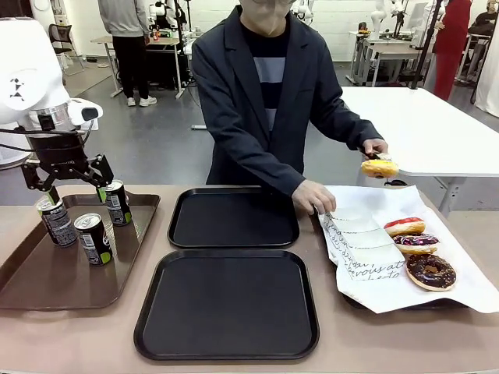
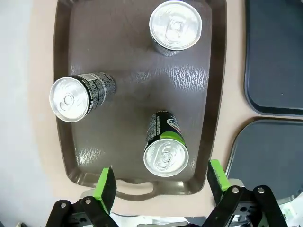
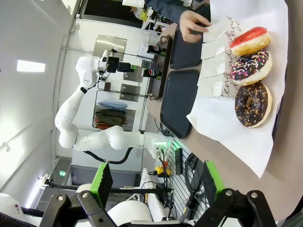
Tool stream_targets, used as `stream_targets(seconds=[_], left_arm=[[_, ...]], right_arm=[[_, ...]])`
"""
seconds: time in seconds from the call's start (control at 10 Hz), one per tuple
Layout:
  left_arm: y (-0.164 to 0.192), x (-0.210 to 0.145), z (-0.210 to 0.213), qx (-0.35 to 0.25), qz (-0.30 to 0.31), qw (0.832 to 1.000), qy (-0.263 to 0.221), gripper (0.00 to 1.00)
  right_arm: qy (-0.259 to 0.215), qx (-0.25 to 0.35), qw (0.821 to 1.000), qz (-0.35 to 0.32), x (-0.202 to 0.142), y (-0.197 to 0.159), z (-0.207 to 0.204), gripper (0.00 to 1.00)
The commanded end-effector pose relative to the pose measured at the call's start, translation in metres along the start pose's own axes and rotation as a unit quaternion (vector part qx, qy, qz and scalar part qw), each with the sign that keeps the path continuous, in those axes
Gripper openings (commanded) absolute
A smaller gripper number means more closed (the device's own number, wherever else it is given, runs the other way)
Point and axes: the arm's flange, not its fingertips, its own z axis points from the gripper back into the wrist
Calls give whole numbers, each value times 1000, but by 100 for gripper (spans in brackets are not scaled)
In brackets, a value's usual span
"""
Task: Set up donuts and drinks on trays.
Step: Pick up one Pepsi coke and place it on the Flat Tray.
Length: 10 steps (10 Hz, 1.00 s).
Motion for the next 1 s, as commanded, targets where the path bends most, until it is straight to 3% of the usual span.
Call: stream_targets(seconds=[0.0,0.6,0.9], left_arm=[[8,1,3,2,-1,1000,12,100],[8,1,0,0,6,1000,10,100],[-16,-3,-12,19,-11,1000,-19,100]], right_arm=[[-1,3,1000,3,-1,1,0,100],[-1,3,1000,3,-1,1,0,100],[-1,3,1000,3,-1,1,0,100]])
